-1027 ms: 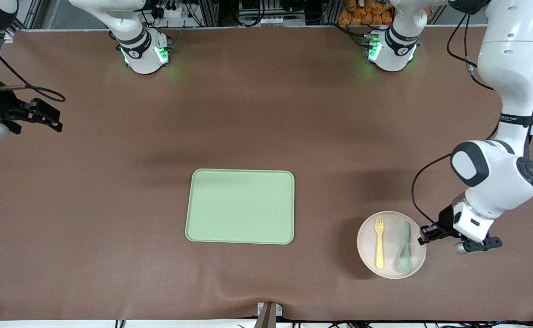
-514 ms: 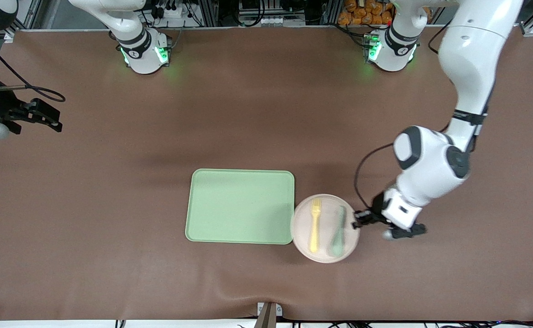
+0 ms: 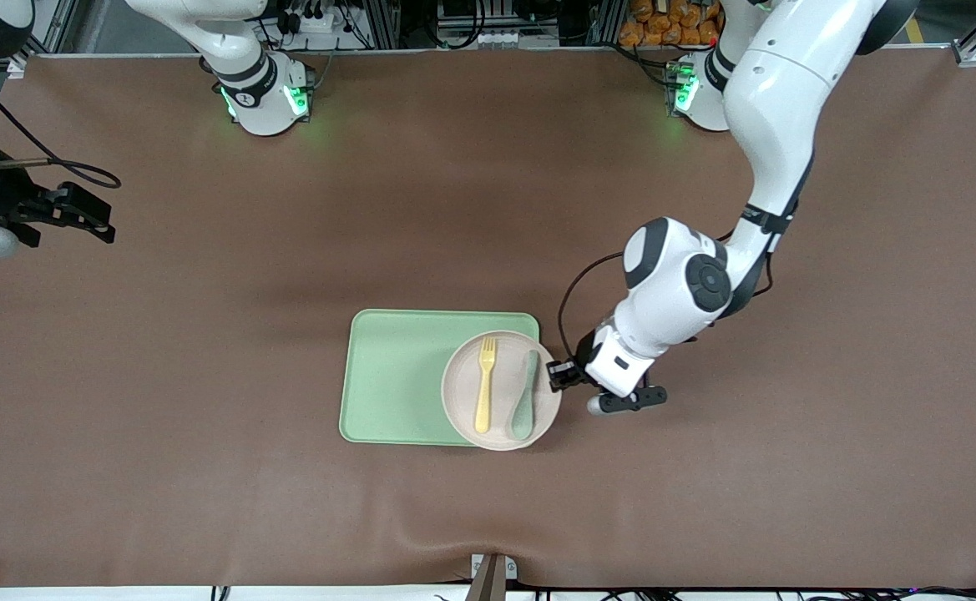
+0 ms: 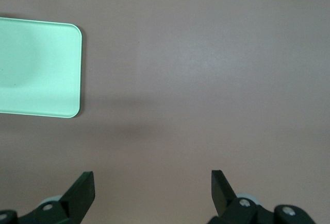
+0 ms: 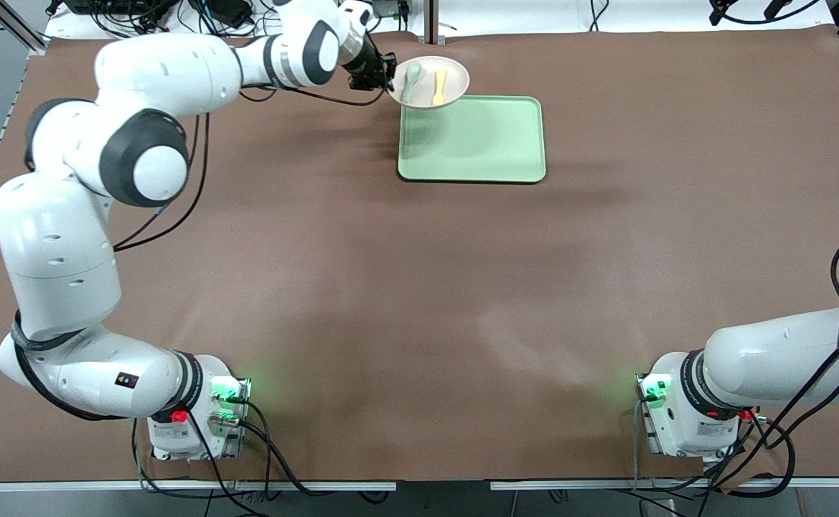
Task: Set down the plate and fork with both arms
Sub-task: 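Carry the plate with the left gripper over the green tray, then lower the plate onto the tray and open the left gripper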
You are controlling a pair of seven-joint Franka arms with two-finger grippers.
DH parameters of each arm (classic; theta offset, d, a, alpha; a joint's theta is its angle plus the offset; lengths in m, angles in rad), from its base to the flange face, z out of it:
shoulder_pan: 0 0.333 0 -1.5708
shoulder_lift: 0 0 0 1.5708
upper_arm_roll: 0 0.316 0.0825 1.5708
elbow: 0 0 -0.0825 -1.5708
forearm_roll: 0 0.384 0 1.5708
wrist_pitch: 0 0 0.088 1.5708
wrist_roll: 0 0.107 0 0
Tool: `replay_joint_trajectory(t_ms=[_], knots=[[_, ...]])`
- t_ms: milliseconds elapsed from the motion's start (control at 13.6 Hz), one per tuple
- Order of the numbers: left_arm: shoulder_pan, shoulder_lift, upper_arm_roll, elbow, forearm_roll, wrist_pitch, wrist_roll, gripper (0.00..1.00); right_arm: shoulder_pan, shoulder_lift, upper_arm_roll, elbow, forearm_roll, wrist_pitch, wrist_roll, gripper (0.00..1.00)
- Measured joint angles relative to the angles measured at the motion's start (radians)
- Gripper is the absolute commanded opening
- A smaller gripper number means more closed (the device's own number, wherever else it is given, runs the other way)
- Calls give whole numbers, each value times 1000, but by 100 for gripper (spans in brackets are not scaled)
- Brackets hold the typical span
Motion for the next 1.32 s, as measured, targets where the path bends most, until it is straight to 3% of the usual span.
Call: replay_joint_trajectory(t_ms=[440, 734, 1320], knots=[[-271, 121, 235, 72, 0, 107, -130, 0, 0, 1, 0, 0, 1, 1, 0, 100], [-316, 174, 250, 92, 0, 189, -169, 0, 0, 3, 0, 0, 4, 1, 0, 100], [-351, 205, 251, 96, 0, 206, -169, 0, 0, 3, 0, 0, 4, 1, 0, 100]])
